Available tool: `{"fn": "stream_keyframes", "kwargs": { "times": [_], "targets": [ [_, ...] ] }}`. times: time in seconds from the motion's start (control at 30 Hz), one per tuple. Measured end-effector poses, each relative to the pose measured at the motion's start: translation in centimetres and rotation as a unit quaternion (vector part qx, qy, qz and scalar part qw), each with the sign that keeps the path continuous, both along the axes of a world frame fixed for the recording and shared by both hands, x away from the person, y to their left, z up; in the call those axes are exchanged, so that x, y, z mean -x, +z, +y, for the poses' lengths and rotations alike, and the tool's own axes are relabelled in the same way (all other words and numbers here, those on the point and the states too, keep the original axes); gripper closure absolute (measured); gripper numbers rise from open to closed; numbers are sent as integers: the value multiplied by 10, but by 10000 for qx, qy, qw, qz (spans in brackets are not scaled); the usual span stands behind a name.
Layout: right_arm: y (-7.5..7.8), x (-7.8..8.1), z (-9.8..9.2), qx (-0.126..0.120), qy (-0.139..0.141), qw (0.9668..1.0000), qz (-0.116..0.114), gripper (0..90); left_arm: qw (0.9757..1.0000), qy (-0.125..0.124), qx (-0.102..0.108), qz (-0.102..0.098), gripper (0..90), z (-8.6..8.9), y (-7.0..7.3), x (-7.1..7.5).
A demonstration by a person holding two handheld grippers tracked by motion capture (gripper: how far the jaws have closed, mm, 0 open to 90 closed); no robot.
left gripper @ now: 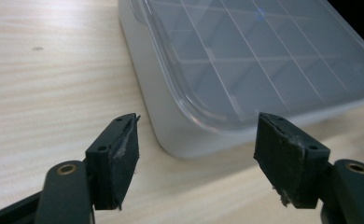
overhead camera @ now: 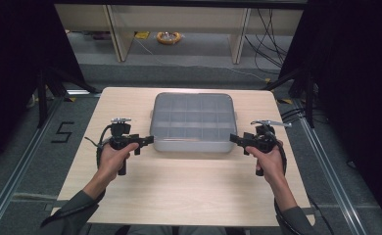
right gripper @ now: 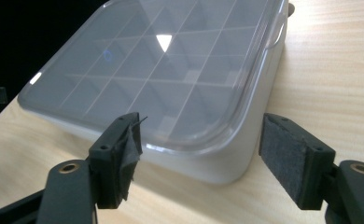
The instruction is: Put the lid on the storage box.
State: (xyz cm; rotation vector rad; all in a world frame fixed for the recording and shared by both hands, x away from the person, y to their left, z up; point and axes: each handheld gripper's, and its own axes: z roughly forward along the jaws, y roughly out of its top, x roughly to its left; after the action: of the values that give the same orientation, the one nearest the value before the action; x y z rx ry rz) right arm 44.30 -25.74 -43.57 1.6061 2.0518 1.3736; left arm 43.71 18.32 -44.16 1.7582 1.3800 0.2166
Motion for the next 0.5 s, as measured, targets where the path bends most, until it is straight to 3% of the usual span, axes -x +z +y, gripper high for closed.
{"fn": "stream_keyframes", "kwargs": {
  "times": [0.07, 0.1, 0.13, 0.33, 0.37, 0.43, 0.5],
  "targets": [
    [0, 6, 1, 9, 40, 10000, -27, 306, 10000, -51, -8, -39, 293, 0, -2, 6],
    [2, 11, 4, -117, -21, 9998, 140, 304, 10000, -55, -18, -45, 290, 0, -2, 9],
    [1, 11, 2, 44, 83, 10000, -26, 300, 10000, -68, 22, -42, 287, 0, -4, 12],
    [-4, 27, 5, 85, 171, 9998, -35, 291, 9998, -172, 1, -88, 279, 2, -10, 26],
    [-4, 27, 5, 85, 171, 9998, -35, 291, 9998, -104, 120, -112, 279, 1, -11, 28],
    [-6, 31, 7, 75, 234, 9997, -13, 290, 9997, -235, -4, -67, 279, 3, -15, 34],
    [-8, 34, 8, 98, 247, 9996, -8, 289, 9997, -204, 67, -109, 275, 1, -16, 37]
  ]
}}
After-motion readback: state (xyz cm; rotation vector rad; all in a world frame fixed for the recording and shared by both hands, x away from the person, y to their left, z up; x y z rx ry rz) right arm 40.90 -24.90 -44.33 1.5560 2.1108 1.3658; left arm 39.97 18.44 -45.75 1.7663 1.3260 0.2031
